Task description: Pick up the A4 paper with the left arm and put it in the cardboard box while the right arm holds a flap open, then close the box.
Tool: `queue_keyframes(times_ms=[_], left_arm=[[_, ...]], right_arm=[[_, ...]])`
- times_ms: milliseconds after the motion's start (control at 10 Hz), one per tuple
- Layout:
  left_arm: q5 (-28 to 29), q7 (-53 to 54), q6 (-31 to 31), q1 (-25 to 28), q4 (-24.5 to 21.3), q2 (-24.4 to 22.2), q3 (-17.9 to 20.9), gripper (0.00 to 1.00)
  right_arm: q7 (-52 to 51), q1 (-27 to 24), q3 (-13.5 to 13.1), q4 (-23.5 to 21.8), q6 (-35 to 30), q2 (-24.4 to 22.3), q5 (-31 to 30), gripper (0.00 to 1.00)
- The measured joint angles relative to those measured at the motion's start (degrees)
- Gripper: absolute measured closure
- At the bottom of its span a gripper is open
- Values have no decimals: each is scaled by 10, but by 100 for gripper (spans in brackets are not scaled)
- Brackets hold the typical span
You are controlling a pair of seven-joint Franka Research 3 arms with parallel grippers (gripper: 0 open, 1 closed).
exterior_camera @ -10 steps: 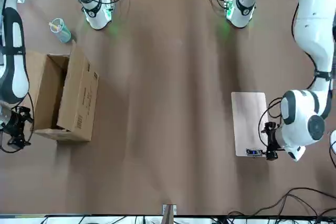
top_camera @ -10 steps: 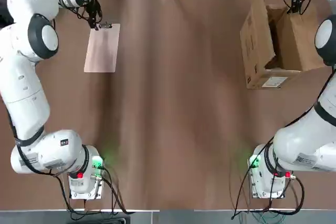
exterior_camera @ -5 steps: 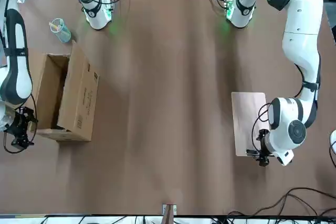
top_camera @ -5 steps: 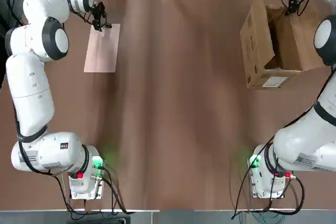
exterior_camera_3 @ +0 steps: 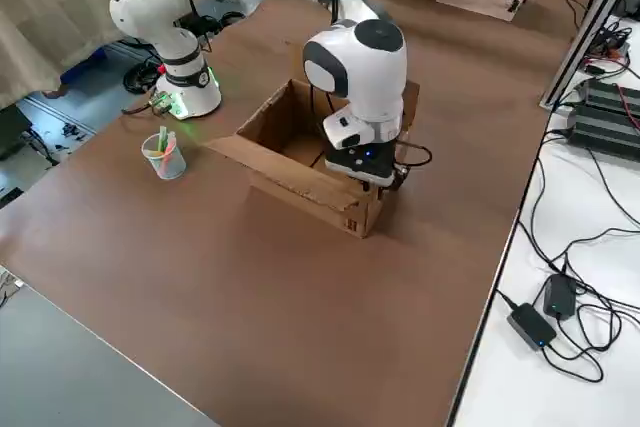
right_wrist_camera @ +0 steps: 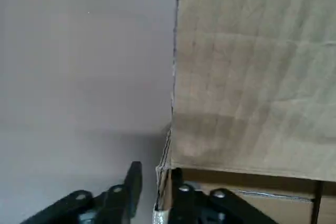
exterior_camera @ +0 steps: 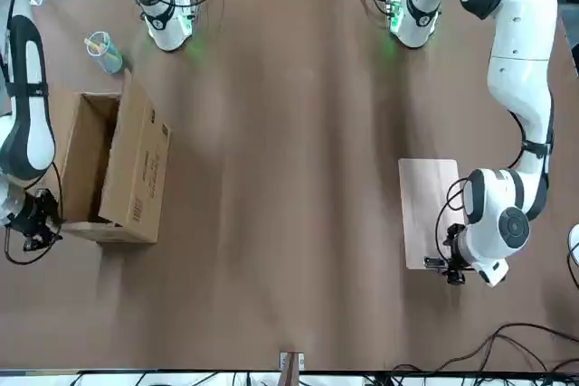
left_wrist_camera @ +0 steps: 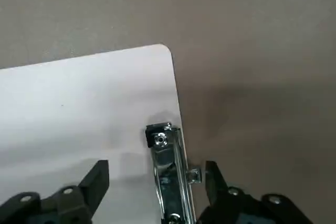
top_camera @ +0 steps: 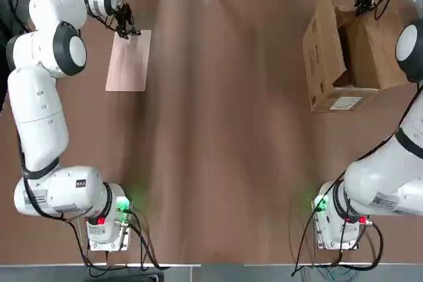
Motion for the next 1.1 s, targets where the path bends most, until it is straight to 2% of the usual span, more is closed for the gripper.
queue_keyframes(times_ms=[100,200,300,600,800,1100], left_arm=[[0,3,5,0,0,1,0,20],[0,4,10,0,0,2,0,20],[0,4,15,0,0,3,0,21],[0,4,22,0,0,6,0,20],[0,4,30,-2,1,9,-1,20],[0,4,42,-2,3,19,-2,20]], right_arm=[[0,0,0,0,0,0,0,77],[0,0,0,0,-1,0,0,93],[1,0,0,0,-1,0,0,97],[0,2,1,0,-7,0,0,97],[0,15,5,7,-58,-4,0,97],[41,77,8,16,-141,-37,0,97]])
